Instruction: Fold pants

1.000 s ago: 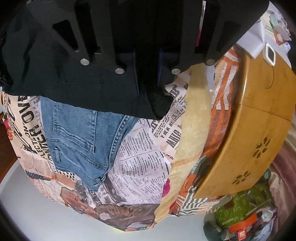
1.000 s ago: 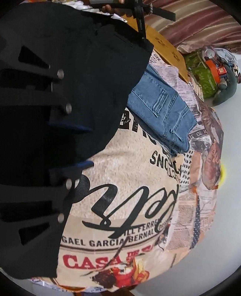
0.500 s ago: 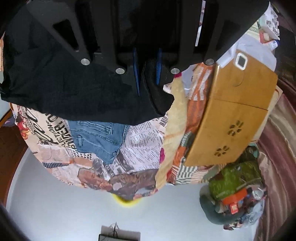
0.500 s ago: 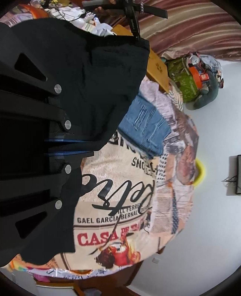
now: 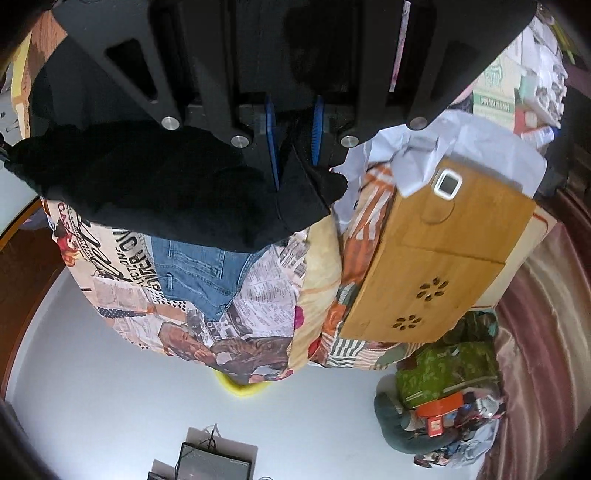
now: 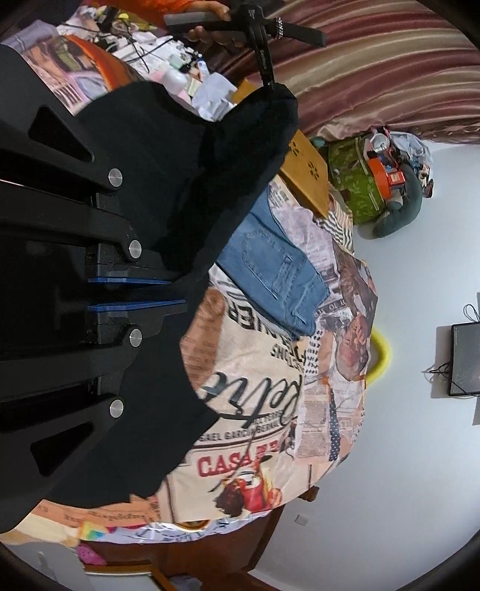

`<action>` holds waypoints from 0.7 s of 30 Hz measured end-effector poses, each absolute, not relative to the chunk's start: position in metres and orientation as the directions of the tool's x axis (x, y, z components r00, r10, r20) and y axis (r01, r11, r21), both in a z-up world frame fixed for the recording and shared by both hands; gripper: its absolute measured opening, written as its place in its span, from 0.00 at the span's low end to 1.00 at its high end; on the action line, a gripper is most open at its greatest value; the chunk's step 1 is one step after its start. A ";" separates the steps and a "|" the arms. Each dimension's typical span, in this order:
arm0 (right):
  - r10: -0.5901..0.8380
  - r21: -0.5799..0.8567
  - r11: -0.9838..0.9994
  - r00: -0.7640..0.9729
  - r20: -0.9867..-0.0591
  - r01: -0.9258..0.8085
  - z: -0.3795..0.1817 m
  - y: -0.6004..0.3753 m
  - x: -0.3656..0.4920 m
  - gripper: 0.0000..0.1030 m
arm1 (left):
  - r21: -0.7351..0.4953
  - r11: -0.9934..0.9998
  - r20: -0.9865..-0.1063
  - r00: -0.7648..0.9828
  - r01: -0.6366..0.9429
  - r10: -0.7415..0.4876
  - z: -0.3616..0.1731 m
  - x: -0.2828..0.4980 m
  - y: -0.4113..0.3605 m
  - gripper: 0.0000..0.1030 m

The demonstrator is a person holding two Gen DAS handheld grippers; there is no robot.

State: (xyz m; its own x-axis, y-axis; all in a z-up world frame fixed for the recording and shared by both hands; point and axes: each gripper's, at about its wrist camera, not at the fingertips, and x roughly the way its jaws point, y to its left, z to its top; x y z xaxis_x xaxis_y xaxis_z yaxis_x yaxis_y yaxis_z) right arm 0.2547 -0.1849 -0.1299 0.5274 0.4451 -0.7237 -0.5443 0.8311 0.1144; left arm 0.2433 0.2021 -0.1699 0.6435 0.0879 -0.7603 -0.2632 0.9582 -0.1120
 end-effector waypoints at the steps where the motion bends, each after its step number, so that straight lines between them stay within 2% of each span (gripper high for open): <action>1: 0.445 0.119 0.831 0.522 -0.727 -0.543 -0.132 -0.186 0.250 0.06 | -0.114 0.958 -0.760 0.644 -0.262 0.086 -0.171 0.236 0.203 0.15; 9: 0.445 0.148 0.833 0.487 -0.752 -0.533 -0.147 -0.190 0.218 0.06 | -0.108 0.959 -0.772 0.629 -0.262 0.085 -0.187 0.196 0.202 0.15; 14: 0.433 0.156 0.843 0.478 -0.764 -0.514 -0.158 -0.191 0.199 0.07 | -0.059 0.959 -0.787 0.604 -0.278 0.127 -0.199 0.179 0.196 0.07; 21: 0.424 0.182 0.852 0.443 -0.790 -0.491 -0.175 -0.195 0.189 0.07 | -0.046 0.947 -0.825 0.547 -0.317 0.143 -0.220 0.159 0.206 0.07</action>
